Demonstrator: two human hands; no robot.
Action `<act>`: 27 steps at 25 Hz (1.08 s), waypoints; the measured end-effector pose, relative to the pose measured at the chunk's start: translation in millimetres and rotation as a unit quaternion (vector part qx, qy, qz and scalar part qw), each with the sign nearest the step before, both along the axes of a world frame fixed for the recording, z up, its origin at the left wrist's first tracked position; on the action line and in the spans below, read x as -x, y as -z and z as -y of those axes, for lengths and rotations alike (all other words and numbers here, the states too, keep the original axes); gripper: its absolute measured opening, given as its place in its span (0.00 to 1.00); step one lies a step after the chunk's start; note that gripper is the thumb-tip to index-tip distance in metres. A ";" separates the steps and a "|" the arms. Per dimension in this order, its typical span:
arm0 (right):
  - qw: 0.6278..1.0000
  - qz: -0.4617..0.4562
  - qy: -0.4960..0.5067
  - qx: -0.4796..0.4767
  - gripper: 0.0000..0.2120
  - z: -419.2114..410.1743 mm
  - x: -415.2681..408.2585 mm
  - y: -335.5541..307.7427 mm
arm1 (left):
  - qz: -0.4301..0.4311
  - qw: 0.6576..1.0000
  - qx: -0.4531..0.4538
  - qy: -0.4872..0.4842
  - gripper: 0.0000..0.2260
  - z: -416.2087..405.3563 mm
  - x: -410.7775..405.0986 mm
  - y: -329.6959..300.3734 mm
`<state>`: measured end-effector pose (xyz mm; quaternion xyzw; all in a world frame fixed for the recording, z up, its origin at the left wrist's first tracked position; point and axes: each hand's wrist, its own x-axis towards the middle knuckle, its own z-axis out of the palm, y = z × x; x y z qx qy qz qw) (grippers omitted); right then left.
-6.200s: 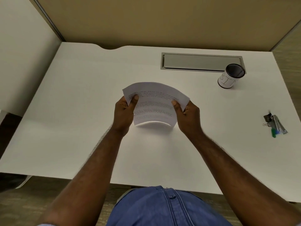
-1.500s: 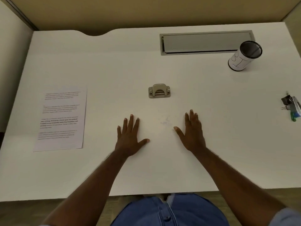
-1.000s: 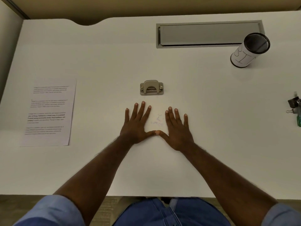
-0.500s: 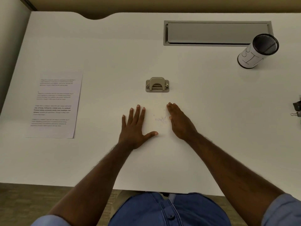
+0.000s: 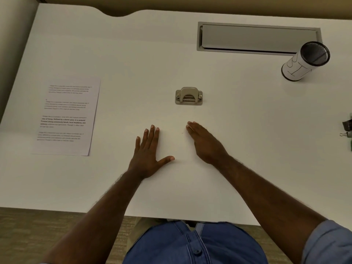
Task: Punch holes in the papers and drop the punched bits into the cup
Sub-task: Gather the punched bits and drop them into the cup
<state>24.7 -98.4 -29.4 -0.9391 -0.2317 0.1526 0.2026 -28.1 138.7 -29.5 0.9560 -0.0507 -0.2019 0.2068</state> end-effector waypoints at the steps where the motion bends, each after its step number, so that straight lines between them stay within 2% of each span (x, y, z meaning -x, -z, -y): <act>1: 1.000 0.005 0.001 0.003 0.25 -4.1 -1.2 0.8 | 0.001 1.000 0.001 -0.001 0.47 -0.6 0.2 -0.7; 5: 0.995 0.050 -0.089 0.003 0.23 -11.2 11.8 0.4 | 0.005 1.000 -0.001 0.002 0.47 -2.4 1.4 -2.9; 7: 0.992 0.077 -0.095 0.000 0.23 3.9 16.2 0.7 | 0.006 1.000 -0.001 0.003 0.48 -2.6 2.7 -4.2; 10: 0.999 0.042 0.015 -0.014 0.21 26.1 14.4 -4.2 | 0.006 1.000 0.002 0.001 0.48 1.1 6.0 -5.2; 13: 0.990 0.023 0.130 -0.041 0.22 31.5 3.5 -7.6 | 0.003 1.000 0.004 0.012 0.48 10.5 9.0 -5.5; 16: 0.997 0.000 0.075 -0.022 0.23 16.3 3.2 -12.4 | 0.000 1.000 -0.001 0.024 0.48 20.2 11.1 -4.9; 20: 0.998 -0.024 0.042 -0.036 0.17 -1.8 19.4 -15.8 | -0.001 1.000 -0.006 0.023 0.48 28.6 13.5 -5.2; 22: 0.993 -0.016 0.086 -0.073 0.17 3.8 22.2 -14.4 | 0.000 1.000 -0.003 0.018 0.48 29.6 15.2 -6.5; 25: 0.958 -0.021 0.257 -0.129 0.11 15.4 22.2 -10.0 | 0.001 1.000 -0.008 0.014 0.48 28.9 16.3 -8.6; 27: 0.955 -0.029 0.260 -0.140 0.10 8.2 25.4 -8.8 | -0.009 0.999 -0.025 0.021 0.47 29.2 14.9 -7.3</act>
